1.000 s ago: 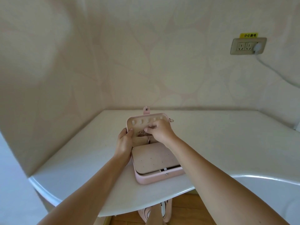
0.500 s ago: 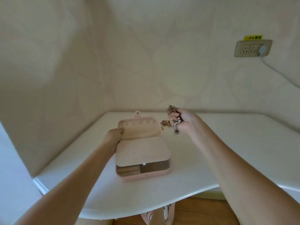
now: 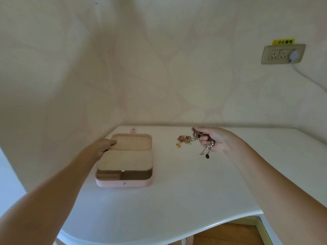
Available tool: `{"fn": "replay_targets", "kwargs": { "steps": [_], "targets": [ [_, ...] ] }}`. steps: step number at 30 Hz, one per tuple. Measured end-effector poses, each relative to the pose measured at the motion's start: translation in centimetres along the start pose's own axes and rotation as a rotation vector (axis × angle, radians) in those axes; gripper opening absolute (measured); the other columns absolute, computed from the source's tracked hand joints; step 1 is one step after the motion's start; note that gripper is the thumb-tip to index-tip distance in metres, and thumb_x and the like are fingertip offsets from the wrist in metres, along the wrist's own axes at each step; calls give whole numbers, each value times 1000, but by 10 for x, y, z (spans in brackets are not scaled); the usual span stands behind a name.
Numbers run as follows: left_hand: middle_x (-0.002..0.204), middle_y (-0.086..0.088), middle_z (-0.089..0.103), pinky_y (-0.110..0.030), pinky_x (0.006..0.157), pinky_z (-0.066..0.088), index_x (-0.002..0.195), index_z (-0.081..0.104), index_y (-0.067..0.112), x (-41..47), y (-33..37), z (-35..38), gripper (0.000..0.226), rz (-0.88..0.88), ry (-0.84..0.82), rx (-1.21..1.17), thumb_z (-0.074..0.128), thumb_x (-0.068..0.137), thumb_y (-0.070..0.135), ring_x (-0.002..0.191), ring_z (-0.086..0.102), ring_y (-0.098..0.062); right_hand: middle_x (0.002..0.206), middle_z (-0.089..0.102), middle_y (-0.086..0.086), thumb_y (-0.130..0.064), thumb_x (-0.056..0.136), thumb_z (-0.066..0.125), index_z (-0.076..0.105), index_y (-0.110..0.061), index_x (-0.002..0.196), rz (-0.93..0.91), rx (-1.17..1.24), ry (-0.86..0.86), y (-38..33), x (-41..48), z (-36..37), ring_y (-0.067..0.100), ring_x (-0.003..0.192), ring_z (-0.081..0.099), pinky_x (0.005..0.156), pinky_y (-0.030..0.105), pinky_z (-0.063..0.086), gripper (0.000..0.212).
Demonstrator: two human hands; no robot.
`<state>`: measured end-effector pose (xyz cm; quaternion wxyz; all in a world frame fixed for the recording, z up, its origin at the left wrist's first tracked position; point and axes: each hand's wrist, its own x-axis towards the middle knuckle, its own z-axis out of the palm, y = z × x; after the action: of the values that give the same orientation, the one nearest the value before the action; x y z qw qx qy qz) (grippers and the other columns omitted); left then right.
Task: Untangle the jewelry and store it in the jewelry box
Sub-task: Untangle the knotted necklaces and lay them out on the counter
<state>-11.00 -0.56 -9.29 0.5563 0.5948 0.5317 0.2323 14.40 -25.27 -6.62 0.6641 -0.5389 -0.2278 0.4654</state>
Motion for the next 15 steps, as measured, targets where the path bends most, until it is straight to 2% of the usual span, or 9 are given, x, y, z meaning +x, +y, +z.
{"fn": "replay_targets", "kwargs": {
  "steps": [3,7,10,12,14,15],
  "targets": [
    [80,-16,55,-36,62,44,108,51,-1,9,-7,3,18,21,37,76,50,97,13,69,53,-26,60,55,-4,-9,91,58,59,-7,79,-10,-143,-34,-1,0,-11,2,36,34,35,13,24,12],
    [88,-19,52,-29,54,38,92,53,-1,17,-7,-2,14,83,121,316,56,91,12,66,48,-26,61,54,0,-4,89,59,61,-7,83,-11,-219,-61,-1,4,-21,3,42,43,35,13,29,6],
    [105,-19,54,-31,67,43,108,52,-3,6,7,3,28,111,137,493,60,89,16,84,52,-28,67,59,3,2,87,58,64,-4,90,5,-211,-102,2,9,-25,6,49,48,40,13,36,9],
    [113,-19,55,-32,76,44,119,53,-5,-6,19,13,39,217,207,692,60,90,20,99,53,-31,66,60,4,5,87,57,64,-2,91,2,-217,-124,4,13,-26,6,48,49,40,14,36,11],
    [124,-14,58,-29,89,41,125,56,3,-26,31,33,40,423,260,691,58,91,23,113,54,-28,65,61,4,6,87,56,63,-2,94,-18,-217,-154,6,16,-26,6,47,50,40,14,36,13],
    [122,-10,61,-25,88,41,123,59,8,-36,35,45,35,518,243,590,58,91,22,111,56,-24,66,62,4,7,87,55,63,-2,94,-35,-207,-172,7,18,-26,7,47,50,41,14,37,13]
  ]
}}
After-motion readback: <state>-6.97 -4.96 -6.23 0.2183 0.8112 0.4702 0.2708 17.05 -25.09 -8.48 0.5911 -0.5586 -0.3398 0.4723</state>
